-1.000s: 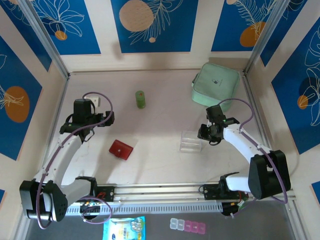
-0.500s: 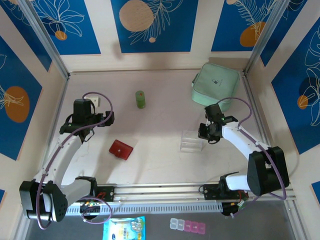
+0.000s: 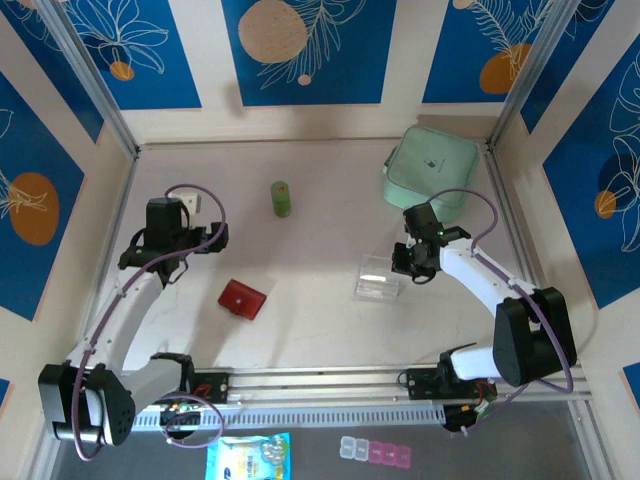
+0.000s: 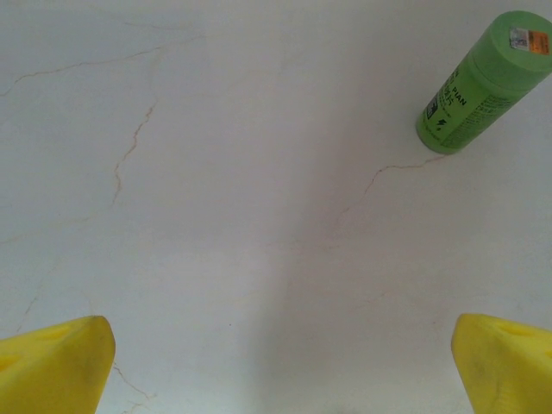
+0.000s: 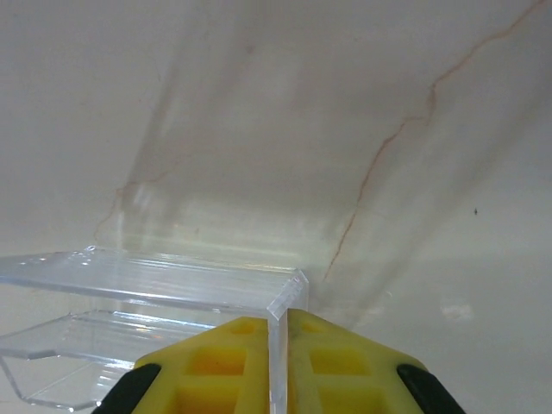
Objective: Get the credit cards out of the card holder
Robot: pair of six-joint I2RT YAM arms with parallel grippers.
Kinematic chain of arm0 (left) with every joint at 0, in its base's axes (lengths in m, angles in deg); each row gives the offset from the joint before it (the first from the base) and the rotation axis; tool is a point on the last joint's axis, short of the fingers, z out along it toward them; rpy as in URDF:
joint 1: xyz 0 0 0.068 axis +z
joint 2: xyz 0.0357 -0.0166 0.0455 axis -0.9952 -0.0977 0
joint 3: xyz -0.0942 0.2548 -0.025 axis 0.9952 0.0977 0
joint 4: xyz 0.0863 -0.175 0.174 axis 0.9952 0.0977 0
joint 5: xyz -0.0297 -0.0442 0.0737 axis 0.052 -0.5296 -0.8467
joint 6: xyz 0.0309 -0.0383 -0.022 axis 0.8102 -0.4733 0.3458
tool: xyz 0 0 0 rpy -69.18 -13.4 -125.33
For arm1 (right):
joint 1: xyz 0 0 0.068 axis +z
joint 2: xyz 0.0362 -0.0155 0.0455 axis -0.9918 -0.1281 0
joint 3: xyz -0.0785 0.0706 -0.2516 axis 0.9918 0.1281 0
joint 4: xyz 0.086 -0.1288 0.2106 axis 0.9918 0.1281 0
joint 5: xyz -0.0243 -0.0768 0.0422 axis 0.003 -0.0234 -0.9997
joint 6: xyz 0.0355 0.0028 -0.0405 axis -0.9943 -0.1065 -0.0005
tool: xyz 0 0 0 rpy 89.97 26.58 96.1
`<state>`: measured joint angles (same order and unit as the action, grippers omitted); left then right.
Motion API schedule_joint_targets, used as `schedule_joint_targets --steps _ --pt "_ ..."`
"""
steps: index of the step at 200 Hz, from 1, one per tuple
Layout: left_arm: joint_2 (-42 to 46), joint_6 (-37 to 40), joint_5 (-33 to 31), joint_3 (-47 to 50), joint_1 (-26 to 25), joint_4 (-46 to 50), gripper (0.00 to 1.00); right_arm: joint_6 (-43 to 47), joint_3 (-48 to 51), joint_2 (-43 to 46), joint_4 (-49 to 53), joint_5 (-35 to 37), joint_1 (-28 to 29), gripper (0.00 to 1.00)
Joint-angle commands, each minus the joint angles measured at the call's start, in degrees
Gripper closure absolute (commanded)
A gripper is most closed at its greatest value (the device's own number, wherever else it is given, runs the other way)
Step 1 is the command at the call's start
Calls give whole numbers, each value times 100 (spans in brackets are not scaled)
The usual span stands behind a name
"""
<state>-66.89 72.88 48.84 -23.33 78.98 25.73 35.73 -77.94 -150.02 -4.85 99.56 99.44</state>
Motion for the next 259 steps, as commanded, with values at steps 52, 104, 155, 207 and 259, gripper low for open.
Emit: schedule_joint_targets --steps 52,104,155,207,259 --pt "96 53 128 -103 12 61 0 -133 -1596 -1276 74 80 556 91" --pt "72 -24 301 -99 6 26 0 -102 -3212 -2717 515 503 1057 92" --pt "72 -53 350 -97 5 28 0 -313 -4409 -3713 1068 951 1361 92" --pt "81 -53 352 -85 14 29 0 -500 -4790 -3977 1230 1005 1379 92" --pt "85 -53 339 -83 8 22 0 -531 -4907 -4076 1310 980 1352 89"
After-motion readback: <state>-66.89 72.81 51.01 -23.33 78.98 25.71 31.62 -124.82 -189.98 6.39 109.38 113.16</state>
